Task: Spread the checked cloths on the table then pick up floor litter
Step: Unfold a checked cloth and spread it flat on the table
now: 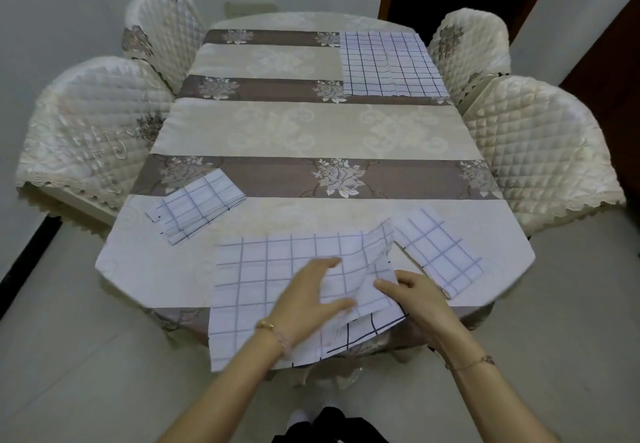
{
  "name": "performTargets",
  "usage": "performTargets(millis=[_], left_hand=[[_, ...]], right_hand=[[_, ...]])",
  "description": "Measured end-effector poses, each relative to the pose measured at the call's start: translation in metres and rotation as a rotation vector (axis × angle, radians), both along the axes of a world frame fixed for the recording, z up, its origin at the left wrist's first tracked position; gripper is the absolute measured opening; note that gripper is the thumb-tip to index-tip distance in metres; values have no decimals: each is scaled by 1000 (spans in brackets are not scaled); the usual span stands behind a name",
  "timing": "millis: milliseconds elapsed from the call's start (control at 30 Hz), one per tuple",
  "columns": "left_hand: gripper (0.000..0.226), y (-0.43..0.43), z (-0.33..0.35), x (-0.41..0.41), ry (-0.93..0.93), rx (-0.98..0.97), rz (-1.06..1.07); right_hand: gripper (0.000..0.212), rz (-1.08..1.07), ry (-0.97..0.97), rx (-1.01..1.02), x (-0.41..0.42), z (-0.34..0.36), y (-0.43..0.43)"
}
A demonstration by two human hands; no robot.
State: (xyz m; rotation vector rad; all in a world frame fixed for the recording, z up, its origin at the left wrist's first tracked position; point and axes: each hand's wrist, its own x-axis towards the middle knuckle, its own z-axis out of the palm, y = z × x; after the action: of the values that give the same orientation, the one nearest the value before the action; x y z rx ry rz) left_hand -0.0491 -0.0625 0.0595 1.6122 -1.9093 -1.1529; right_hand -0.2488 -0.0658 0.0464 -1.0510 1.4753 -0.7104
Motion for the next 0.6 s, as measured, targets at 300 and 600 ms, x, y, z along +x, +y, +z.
performTargets(millis=[300,600], left_hand=[[24,3,-1,-6,230,-14,179],[19,-63,14,111,221,-77,588]], right_hand=[[85,16,-1,-2,-9,-3,-5],[27,-60,-102,101,-47,5,-46]])
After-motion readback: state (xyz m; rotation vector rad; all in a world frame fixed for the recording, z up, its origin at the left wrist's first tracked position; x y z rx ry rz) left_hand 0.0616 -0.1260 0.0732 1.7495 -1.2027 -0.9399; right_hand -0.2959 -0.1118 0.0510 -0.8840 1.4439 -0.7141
